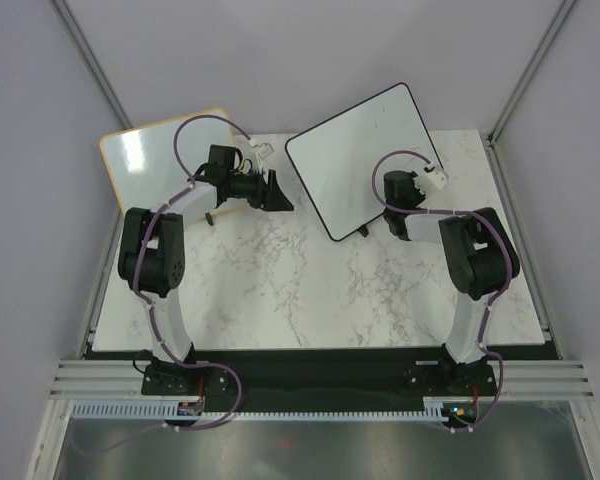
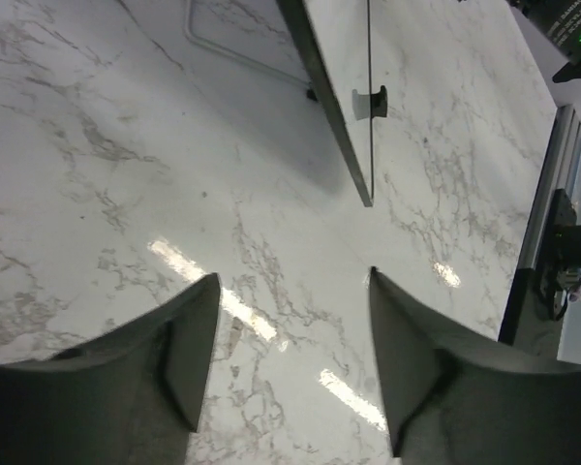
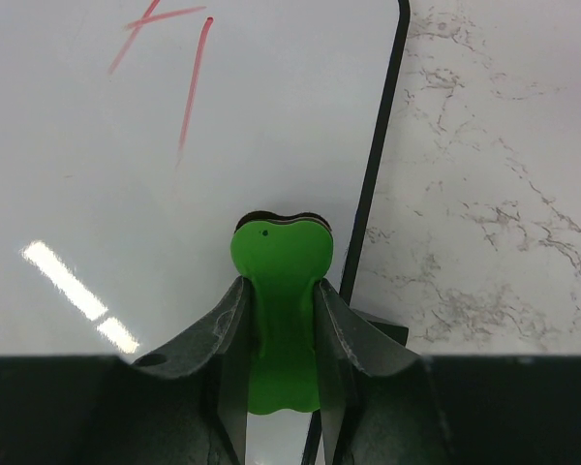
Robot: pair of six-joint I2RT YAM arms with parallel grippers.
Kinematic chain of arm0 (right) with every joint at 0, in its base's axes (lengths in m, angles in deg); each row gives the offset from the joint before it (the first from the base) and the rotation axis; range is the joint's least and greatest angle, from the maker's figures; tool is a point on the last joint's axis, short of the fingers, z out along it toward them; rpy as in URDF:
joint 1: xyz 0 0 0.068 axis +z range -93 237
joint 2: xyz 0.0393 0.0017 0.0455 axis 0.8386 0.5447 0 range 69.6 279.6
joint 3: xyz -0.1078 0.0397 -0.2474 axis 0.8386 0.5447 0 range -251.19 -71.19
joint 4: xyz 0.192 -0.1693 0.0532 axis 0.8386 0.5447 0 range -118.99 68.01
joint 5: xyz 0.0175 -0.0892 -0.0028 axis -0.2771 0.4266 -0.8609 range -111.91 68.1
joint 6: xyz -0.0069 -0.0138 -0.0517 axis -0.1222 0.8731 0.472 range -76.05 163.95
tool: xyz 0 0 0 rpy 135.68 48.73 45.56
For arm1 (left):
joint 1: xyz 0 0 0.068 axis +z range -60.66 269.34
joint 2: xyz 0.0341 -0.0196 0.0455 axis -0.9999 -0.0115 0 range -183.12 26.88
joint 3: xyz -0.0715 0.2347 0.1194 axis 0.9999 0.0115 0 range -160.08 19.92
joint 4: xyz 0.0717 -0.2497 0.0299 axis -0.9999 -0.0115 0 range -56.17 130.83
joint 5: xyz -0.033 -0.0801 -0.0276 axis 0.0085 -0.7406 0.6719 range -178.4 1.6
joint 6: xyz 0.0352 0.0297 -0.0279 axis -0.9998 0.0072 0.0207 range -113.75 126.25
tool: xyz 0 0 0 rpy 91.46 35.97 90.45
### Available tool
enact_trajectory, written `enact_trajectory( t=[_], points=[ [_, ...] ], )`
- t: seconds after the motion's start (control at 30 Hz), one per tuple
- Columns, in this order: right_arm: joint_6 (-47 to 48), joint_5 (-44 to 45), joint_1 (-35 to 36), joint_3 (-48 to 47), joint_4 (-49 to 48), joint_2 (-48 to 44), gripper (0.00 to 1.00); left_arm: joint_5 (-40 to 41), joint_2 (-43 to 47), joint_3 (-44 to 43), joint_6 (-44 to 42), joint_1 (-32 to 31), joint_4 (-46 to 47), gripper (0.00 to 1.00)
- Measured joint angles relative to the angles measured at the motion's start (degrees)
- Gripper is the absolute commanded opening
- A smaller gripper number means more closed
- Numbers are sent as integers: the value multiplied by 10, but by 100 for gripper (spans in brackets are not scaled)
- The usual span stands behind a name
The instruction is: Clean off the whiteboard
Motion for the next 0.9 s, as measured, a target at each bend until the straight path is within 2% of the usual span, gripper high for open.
enact_trajectory(
  t=[0.07, 0.13, 0.27, 0.3, 0.47, 0.57, 0.6, 0.67, 0.7, 0.77, 0.8, 0.87, 0.9],
  points=[
    [-1, 0, 0, 1, -1, 0, 0, 5, 18, 32, 23, -13, 30, 79],
    [-2, 0, 0, 2, -2, 0, 0, 14, 24, 50, 47, -31, 68, 90],
    [-4, 0, 0, 5, -6, 0, 0, 36, 18, 61, 113, -64, 149, 92],
    [-4, 0, 0, 6, -7, 0, 0, 38, 14, 61, 129, -70, 171, 98],
    [-5, 0, 1, 7, -9, 0, 0, 69, -16, 57, 194, -81, 253, 95],
    [-5, 0, 1, 9, -10, 0, 0, 97, -47, 28, 210, -86, 261, 79],
    [-6, 0, 1, 9, -10, 0, 0, 102, -57, 19, 212, -87, 262, 66],
    [-5, 0, 1, 9, -12, 0, 0, 111, -75, 2, 219, -91, 266, 54],
    [-5, 0, 2, 10, -13, 0, 0, 113, -82, -5, 223, -93, 269, 41],
    [-5, -3, 2, 10, -14, 0, 0, 107, -85, -11, 234, -94, 272, 27],
    [-5, -3, 3, 11, -14, 0, 0, 100, -85, -14, 241, -94, 274, 14],
    [-5, -4, 4, 11, -14, 0, 0, 87, -85, -17, 252, -94, 283, 2],
    [-5, -4, 4, 11, -14, 0, 0, 84, -85, -18, 252, -94, 287, 2]
  ],
)
